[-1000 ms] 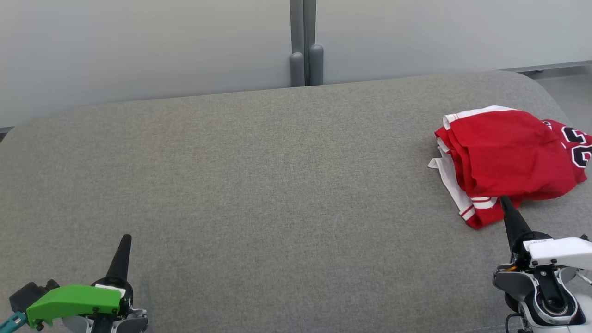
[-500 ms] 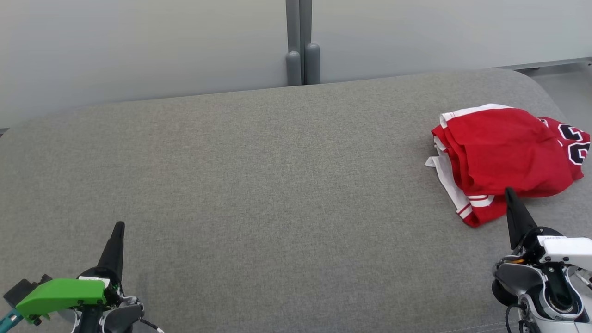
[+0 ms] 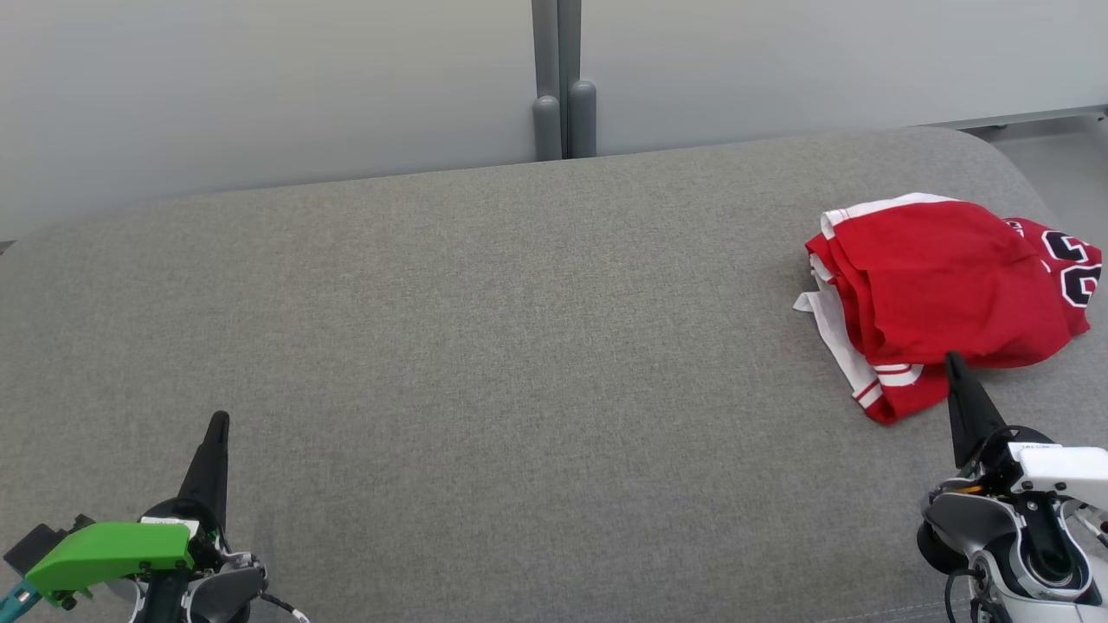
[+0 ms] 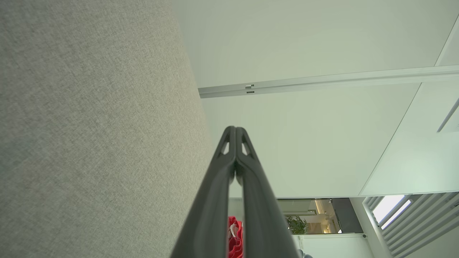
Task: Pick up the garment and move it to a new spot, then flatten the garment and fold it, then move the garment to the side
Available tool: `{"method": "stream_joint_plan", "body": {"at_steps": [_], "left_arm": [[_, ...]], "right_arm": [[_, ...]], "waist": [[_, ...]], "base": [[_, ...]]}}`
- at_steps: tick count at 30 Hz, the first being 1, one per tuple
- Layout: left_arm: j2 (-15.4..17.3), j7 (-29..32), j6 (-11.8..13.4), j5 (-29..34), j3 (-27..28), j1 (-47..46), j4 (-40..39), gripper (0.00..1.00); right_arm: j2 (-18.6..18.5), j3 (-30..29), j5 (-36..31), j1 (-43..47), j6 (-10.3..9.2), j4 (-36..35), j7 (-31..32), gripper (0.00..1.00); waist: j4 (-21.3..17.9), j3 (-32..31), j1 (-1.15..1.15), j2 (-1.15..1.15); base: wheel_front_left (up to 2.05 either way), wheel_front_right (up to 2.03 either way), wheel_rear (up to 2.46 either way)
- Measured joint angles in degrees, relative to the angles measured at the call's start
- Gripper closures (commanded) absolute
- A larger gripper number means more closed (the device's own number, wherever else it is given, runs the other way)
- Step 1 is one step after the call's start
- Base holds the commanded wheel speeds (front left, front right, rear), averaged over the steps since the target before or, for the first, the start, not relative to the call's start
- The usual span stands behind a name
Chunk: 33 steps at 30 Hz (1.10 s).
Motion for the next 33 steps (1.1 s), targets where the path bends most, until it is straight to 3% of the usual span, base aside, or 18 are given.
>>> {"method": "stream_joint_plan", "body": {"at_steps": [33], "left_arm": [[0.0, 0.0, 0.0, 0.0, 0.0, 0.0, -0.1, 1.0]], "right_arm": [[0.0, -0.1, 0.0, 0.0, 0.01, 0.1, 0.0, 1.0]], "waist": [[0.0, 0.0, 0.0, 0.0]], "base": [[0.0, 0.0, 0.0]]}}
